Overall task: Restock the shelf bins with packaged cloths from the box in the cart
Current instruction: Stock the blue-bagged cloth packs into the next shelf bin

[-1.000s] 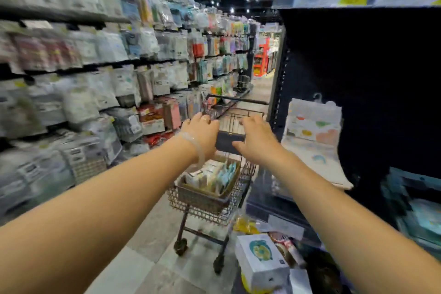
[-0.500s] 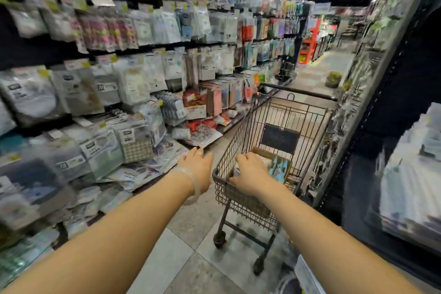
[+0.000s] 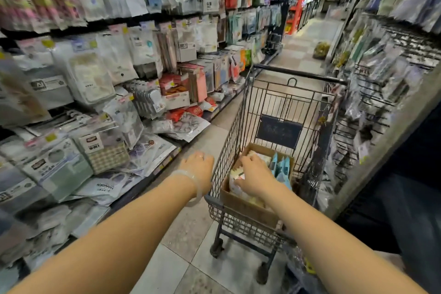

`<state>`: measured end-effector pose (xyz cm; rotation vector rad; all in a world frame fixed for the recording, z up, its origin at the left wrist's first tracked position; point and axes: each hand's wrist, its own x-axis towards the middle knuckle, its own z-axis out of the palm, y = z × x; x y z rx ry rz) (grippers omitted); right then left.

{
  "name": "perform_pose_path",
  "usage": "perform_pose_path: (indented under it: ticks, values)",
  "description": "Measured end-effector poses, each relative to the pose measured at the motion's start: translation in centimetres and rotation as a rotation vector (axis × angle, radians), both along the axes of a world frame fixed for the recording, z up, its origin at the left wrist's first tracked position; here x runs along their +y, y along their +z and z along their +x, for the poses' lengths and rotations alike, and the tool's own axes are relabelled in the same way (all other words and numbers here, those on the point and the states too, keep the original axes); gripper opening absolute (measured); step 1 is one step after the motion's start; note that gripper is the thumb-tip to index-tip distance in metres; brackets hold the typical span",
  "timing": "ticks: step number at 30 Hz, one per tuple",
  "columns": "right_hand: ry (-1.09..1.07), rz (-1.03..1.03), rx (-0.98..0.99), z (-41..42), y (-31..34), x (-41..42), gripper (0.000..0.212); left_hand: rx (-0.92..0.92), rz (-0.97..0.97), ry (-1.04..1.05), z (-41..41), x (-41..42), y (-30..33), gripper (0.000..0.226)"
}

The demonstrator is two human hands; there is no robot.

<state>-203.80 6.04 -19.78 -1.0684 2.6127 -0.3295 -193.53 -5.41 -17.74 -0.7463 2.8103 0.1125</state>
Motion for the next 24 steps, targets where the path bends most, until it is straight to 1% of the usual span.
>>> perform_pose_path:
  ticks: [3,7,10,12,14,17,20,24]
  values:
    - [-0.044,0.049,-0.03,-2.8,-1.9,-0.2,0.052,-0.042,0.035,-0.057,-3.6,-1.0,-1.7,0.052]
    - [-0.133,0.125,-0.108,-6.5,-5.3,0.1,0.058,-0.116,0.073,-0.153,-8.4,-1.8,-4.5,0.055]
    - [-0.219,0.202,-0.169,-9.7,-7.8,-0.1,0.053,-0.163,0.072,-0.239,-12.3,-2.9,-6.5,0.055]
    - [-0.281,0.236,-0.196,-12.0,-9.0,-0.2,0.049,-0.174,0.082,-0.288,-14.8,-4.0,-8.0,0.062]
    - [-0.326,0.251,-0.205,-14.2,-10.1,-0.5,0.047,-0.18,0.095,-0.342,-17.3,-5.0,-9.2,0.063]
    - [-0.4,0.306,-0.252,-17.2,-11.7,-1.2,0.057,-0.209,0.154,-0.397,-20.7,-6.4,-11.0,0.058]
    - [-0.454,0.315,-0.264,-19.3,-13.5,-1.5,0.063,-0.25,0.179,-0.442,-23.3,-7.3,-13.2,0.062]
    - [-0.558,0.316,-0.338,-20.5,-16.8,-0.9,0.08,-0.333,0.253,-0.47,-25.4,-7.7,-16.3,0.059]
